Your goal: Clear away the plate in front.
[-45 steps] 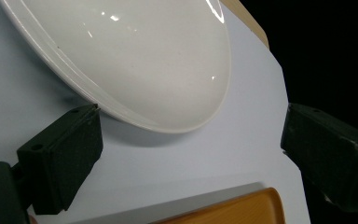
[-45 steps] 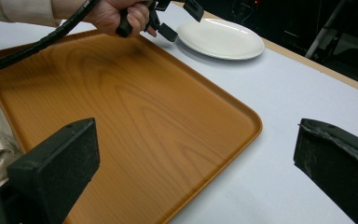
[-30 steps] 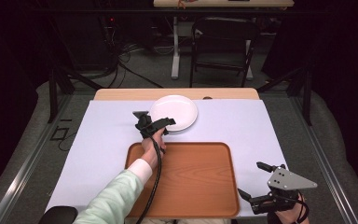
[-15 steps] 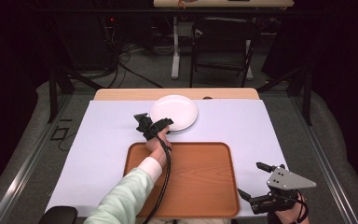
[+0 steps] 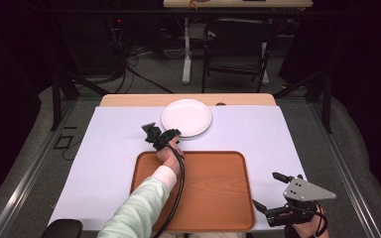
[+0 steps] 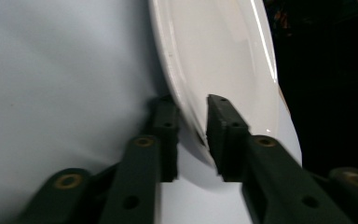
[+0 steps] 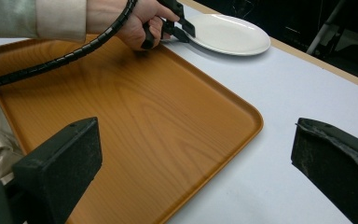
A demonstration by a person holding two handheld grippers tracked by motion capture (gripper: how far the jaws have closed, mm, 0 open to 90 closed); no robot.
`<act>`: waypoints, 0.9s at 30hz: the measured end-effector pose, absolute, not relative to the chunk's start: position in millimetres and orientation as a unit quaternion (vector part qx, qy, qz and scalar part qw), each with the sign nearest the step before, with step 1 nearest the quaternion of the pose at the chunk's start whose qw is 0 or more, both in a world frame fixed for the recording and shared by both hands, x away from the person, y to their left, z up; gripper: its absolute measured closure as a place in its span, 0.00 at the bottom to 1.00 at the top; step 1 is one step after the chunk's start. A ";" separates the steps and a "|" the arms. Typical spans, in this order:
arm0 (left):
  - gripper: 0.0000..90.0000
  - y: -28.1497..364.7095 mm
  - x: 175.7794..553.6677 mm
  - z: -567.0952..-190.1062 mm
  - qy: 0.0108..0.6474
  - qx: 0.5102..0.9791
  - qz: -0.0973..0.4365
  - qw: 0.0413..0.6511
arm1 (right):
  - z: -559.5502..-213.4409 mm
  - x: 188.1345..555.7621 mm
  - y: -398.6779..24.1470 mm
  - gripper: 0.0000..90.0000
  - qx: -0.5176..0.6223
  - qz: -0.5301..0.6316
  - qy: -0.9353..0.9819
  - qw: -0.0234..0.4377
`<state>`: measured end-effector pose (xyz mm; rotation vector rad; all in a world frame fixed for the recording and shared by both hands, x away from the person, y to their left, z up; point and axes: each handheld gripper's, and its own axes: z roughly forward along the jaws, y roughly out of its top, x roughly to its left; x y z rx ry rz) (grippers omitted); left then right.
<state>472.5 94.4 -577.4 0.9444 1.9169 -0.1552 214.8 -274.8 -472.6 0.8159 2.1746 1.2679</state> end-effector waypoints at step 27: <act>0.96 109.9 487.2 -549.4 0.685 0.473 -0.089 0.547 | -473.4 219.4 -275.4 0.02 0.314 0.459 0.798 0.234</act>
